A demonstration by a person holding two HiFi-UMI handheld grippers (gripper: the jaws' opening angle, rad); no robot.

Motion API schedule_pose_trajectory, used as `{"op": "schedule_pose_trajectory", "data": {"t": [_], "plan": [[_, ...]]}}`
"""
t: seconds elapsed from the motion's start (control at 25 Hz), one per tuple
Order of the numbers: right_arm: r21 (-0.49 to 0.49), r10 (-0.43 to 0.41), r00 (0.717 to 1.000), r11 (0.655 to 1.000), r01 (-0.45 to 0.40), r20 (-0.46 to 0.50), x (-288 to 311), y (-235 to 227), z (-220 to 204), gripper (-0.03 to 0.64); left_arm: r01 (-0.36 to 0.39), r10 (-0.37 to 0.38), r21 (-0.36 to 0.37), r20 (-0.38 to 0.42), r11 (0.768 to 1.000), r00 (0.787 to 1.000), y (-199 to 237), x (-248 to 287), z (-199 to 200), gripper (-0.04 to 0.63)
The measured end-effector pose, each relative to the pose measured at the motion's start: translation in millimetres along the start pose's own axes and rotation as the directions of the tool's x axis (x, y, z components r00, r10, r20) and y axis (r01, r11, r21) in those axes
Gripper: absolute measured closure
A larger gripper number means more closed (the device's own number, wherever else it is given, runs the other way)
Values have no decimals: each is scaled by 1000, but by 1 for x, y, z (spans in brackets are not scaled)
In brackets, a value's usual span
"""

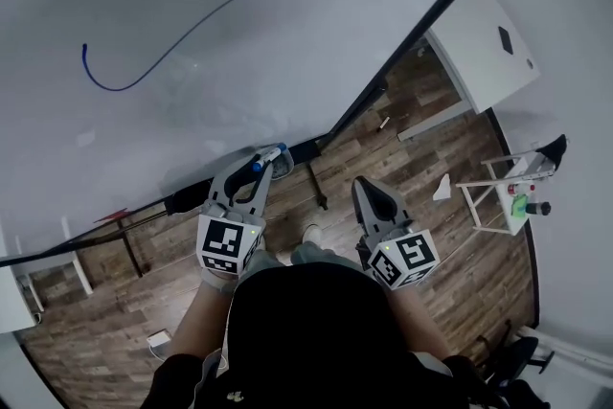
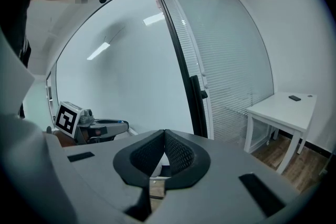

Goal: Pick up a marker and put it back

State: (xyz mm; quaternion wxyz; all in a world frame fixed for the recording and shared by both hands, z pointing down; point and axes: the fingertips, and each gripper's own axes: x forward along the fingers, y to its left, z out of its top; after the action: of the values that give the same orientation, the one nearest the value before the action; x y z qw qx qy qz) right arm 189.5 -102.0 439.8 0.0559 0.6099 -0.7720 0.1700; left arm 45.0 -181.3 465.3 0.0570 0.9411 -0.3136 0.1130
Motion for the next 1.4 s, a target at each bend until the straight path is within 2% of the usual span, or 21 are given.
{"op": "schedule_pose_trajectory", "data": {"t": [0.44, 0.96, 1.4], "plan": [[15, 23, 1000, 1000, -22, -18, 6, 7, -9, 589, 7, -7, 8, -6, 1000, 1000, -2, -5, -7, 509], [31, -5, 998, 999, 7, -69, -3, 6, -29, 589, -2, 3, 8, -93, 1000, 996, 4, 9, -57, 509], [48, -36, 996, 998, 40, -83, -10, -3, -38, 589, 1, 0, 9, -136, 1000, 991, 4, 22, -75, 508]]}}
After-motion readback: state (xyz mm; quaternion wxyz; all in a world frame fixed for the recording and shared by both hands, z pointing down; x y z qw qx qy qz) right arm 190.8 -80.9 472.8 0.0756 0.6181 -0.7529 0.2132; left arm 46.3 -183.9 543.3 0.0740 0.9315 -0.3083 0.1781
